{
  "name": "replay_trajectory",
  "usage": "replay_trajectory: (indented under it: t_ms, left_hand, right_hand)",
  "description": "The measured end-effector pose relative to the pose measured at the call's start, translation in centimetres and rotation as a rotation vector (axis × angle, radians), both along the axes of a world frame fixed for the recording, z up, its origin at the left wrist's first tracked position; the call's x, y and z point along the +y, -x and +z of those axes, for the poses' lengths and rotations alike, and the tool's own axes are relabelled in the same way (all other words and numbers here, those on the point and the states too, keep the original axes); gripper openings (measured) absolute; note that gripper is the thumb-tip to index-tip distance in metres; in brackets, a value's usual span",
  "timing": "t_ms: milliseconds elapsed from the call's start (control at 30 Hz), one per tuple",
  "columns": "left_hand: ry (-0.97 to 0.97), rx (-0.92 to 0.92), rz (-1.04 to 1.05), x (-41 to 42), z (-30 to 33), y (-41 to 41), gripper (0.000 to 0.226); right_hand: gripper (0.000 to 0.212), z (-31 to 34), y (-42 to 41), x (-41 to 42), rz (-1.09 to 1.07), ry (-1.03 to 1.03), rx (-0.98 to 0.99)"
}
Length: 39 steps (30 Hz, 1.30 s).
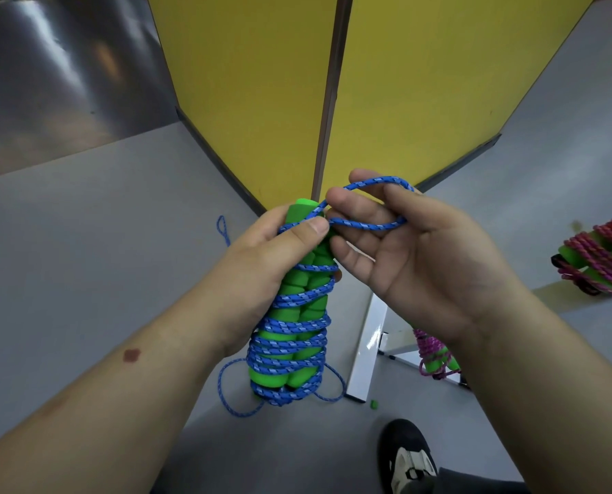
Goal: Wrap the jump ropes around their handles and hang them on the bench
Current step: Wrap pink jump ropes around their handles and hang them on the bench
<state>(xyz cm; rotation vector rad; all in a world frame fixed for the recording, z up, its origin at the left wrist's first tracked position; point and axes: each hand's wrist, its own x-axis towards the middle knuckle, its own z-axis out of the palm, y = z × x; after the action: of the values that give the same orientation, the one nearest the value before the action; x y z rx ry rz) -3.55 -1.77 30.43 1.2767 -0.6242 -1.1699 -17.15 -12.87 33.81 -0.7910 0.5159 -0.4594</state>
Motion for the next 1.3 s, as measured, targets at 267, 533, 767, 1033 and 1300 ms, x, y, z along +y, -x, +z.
replay_trajectory:
  t_ms: [267,533,767,1033,1300]
  left_hand:
    - [-0.008,-0.059,-0.125,0.2,0.2,-0.8,0.03]
    - [-0.007,-0.342,-0.21,0.3,0.2,-0.4,0.038]
    - [0.052,-0.258,-0.054,0.1,0.1,-0.7,0.027]
    - [0.156,-0.011,0.065,-0.1,0.4,-0.7,0.029]
    - [0.172,-0.215,0.057,-0.2,0.1,-0.9,0.033]
  right_hand:
    - [0.029,-0.2,0.1,-0.1,-0.012,0.076,-0.014]
    - [0.033,-0.1,0.4,0.1,0.049,0.208,0.063]
    - [0.032,-0.1,0.1,0.0,-0.121,0.146,0.083]
    - [0.012,-0.8,0.0,-0.3,-0.271,0.107,0.179]
    - [0.017,-1.1,0.3,-0.2,-0.107,0.376,0.281]
